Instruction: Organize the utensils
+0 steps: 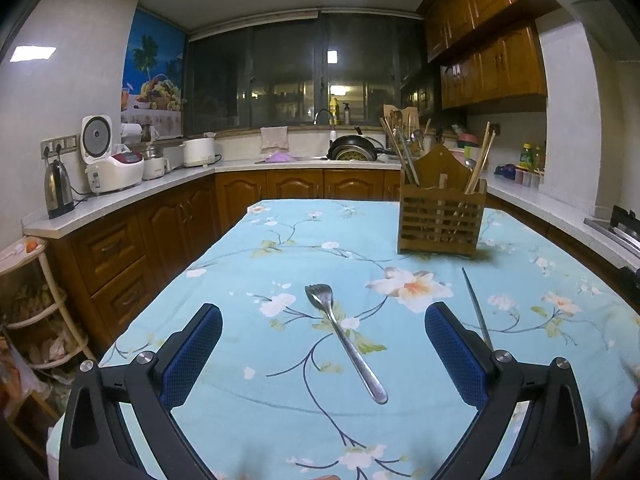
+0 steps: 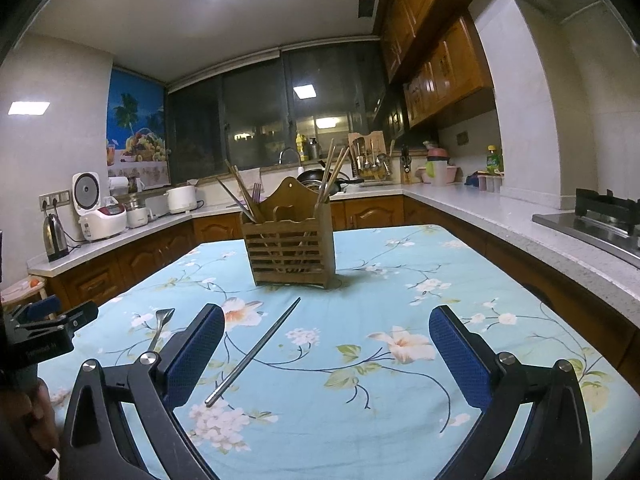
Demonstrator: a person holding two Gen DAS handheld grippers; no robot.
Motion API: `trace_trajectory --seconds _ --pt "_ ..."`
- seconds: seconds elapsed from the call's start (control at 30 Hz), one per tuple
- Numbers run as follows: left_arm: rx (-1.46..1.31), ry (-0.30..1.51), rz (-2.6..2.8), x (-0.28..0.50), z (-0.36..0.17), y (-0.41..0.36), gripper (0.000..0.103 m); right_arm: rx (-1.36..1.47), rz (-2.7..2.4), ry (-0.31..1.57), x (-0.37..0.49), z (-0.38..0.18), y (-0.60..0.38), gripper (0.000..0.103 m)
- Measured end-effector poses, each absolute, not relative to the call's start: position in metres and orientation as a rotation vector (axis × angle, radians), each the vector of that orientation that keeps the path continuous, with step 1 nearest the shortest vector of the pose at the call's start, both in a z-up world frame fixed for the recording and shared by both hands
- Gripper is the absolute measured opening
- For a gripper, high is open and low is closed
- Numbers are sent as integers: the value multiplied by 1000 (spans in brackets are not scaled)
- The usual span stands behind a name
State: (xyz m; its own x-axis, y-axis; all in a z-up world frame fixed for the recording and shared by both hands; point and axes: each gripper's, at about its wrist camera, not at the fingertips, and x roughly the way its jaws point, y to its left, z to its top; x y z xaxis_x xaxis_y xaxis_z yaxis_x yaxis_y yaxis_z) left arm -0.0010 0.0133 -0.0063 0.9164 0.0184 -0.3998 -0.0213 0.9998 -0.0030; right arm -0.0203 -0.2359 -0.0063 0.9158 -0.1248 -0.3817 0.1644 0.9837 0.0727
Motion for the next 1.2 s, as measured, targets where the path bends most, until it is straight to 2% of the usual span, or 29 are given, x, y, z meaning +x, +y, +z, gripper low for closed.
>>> trace_trajectory --seconds 1.2 --pt "6 405 19 -5 1 3 102 121 -108 371 -19 0 -227 103"
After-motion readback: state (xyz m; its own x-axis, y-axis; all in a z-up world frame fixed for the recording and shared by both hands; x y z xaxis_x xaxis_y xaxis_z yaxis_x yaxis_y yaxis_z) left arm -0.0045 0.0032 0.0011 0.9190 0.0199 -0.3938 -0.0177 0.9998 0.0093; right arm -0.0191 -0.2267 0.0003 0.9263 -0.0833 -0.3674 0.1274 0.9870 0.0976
